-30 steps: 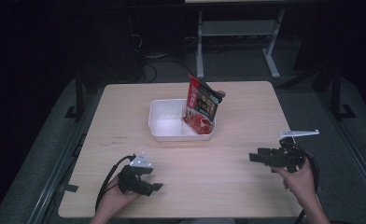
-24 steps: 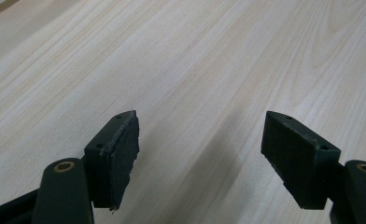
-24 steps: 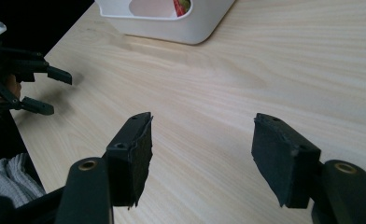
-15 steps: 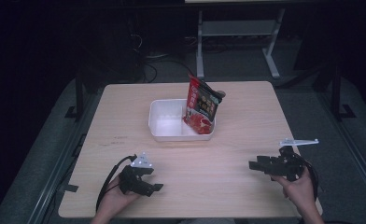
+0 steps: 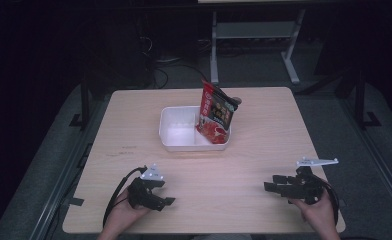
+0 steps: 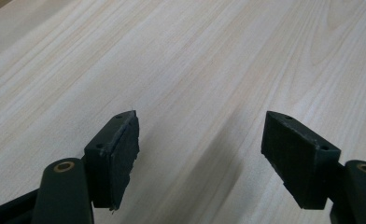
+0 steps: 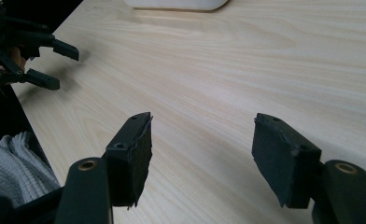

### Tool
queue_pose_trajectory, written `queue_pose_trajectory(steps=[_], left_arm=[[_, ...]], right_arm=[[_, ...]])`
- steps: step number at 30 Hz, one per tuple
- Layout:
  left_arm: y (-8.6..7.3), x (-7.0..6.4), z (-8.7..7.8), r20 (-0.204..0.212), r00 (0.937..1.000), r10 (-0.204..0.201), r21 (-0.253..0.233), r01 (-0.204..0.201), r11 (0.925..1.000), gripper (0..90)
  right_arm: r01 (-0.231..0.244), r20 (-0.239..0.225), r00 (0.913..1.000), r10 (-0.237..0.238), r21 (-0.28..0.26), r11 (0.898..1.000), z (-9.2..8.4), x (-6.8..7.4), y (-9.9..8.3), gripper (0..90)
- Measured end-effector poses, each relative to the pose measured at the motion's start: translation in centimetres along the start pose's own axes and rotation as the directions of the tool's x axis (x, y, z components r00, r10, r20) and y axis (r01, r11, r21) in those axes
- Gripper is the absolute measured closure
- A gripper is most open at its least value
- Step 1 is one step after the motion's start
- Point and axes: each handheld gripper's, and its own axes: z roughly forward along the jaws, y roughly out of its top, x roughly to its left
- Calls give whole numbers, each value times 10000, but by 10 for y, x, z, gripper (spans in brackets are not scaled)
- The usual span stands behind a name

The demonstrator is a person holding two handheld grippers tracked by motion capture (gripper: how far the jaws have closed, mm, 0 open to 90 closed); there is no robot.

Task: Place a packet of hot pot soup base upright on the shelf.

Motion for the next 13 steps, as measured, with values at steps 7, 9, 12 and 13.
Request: queue_pose_trajectory(steps=[7,9,12,13], left_arm=[[0,-1,0,-54,10000,59,39,-59,10000,274],[0,-2,1,-63,9999,115,85,-115,9999,274],[0,-2,0,-80,9999,153,98,-152,9998,274],[1,-2,0,-85,9998,164,87,-163,9998,274]], right_arm=[[33,75,10000,-32,-44,10000,-2,3,-11,369],[16,74,10000,-15,-71,10000,-3,4,-15,369],[-19,24,10000,19,-179,9998,-5,7,-19,369],[-19,24,10000,19,-179,9998,-5,7,-19,369]])
